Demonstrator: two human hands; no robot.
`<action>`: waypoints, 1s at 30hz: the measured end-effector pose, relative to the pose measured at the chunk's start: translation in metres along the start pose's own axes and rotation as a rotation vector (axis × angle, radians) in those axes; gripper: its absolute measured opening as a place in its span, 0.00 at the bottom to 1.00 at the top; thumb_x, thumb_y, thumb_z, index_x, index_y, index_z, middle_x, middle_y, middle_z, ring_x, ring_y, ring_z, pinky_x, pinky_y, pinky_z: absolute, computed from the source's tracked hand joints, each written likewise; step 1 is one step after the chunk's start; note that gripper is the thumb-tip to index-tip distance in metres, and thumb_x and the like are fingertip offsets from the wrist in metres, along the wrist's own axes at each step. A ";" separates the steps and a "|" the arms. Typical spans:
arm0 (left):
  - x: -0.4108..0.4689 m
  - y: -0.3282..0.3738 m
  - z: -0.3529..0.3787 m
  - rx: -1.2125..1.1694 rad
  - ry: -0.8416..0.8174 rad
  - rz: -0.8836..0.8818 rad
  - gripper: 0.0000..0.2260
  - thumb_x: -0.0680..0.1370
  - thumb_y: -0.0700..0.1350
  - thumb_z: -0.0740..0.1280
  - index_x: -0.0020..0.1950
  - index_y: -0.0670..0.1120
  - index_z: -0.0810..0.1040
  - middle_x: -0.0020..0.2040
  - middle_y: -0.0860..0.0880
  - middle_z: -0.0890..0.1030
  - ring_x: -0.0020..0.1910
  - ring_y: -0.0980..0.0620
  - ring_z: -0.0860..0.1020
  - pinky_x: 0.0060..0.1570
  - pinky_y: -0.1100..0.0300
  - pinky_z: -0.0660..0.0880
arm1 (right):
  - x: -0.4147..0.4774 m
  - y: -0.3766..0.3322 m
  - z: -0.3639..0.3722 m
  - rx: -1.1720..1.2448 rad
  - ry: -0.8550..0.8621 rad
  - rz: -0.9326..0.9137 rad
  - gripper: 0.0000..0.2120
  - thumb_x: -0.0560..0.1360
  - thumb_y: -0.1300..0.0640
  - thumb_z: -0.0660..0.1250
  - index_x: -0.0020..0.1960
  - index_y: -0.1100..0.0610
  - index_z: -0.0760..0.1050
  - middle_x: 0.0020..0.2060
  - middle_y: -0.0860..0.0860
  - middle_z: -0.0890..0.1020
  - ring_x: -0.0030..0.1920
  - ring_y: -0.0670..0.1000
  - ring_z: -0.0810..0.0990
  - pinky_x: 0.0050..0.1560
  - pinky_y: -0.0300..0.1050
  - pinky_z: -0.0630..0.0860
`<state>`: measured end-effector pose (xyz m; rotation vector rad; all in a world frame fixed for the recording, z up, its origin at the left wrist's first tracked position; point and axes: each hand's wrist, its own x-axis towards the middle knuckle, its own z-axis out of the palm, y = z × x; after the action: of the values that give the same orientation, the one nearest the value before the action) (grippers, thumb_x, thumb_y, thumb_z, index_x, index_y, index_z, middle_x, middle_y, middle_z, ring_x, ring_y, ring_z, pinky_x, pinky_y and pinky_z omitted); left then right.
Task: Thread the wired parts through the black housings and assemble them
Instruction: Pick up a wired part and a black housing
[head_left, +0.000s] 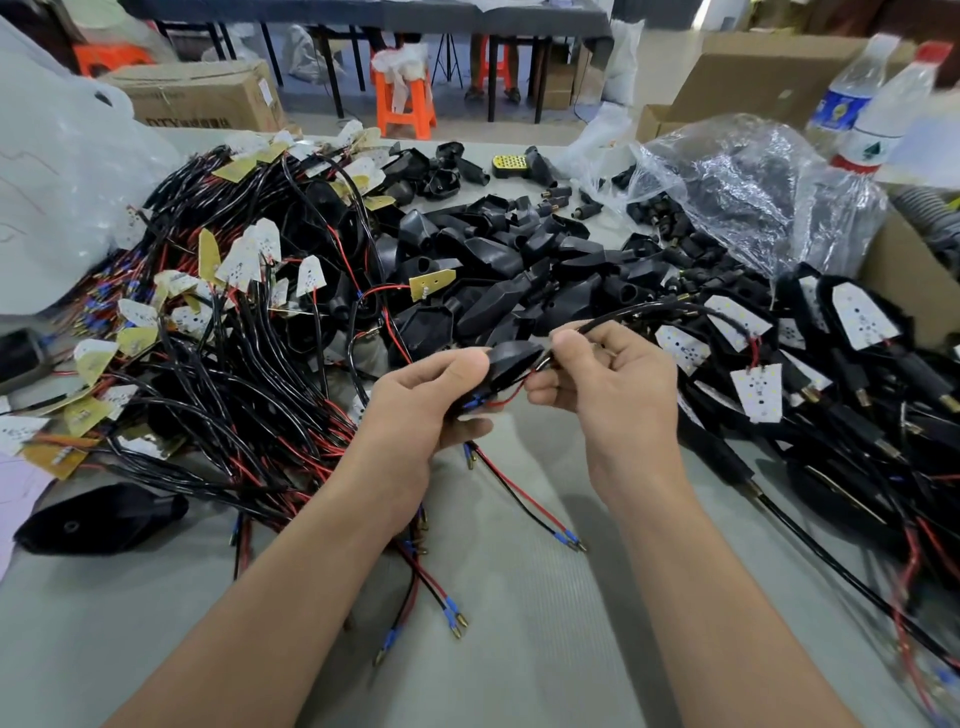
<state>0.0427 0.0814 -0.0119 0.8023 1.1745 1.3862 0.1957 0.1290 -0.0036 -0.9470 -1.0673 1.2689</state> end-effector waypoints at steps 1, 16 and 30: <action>-0.001 0.002 0.000 0.023 -0.023 -0.026 0.12 0.75 0.56 0.73 0.49 0.49 0.89 0.50 0.44 0.88 0.45 0.48 0.86 0.34 0.62 0.79 | 0.001 0.000 -0.001 0.005 0.039 -0.013 0.09 0.80 0.66 0.67 0.41 0.59 0.80 0.32 0.57 0.84 0.28 0.51 0.82 0.32 0.41 0.80; -0.003 -0.001 0.006 0.102 0.088 -0.054 0.16 0.81 0.54 0.68 0.44 0.44 0.87 0.41 0.41 0.87 0.39 0.45 0.86 0.36 0.60 0.82 | -0.005 -0.005 -0.001 0.076 0.063 -0.051 0.10 0.78 0.65 0.68 0.39 0.58 0.79 0.28 0.55 0.81 0.24 0.51 0.75 0.25 0.42 0.71; 0.001 0.003 0.004 0.030 0.121 -0.139 0.21 0.83 0.56 0.64 0.45 0.41 0.87 0.43 0.40 0.87 0.34 0.46 0.85 0.30 0.60 0.79 | -0.005 0.002 0.001 -0.231 0.038 -0.191 0.07 0.74 0.59 0.71 0.37 0.54 0.82 0.28 0.55 0.82 0.26 0.56 0.79 0.30 0.46 0.75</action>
<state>0.0456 0.0838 -0.0085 0.6521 1.3222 1.3188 0.1944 0.1244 -0.0062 -1.0119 -1.2618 0.9819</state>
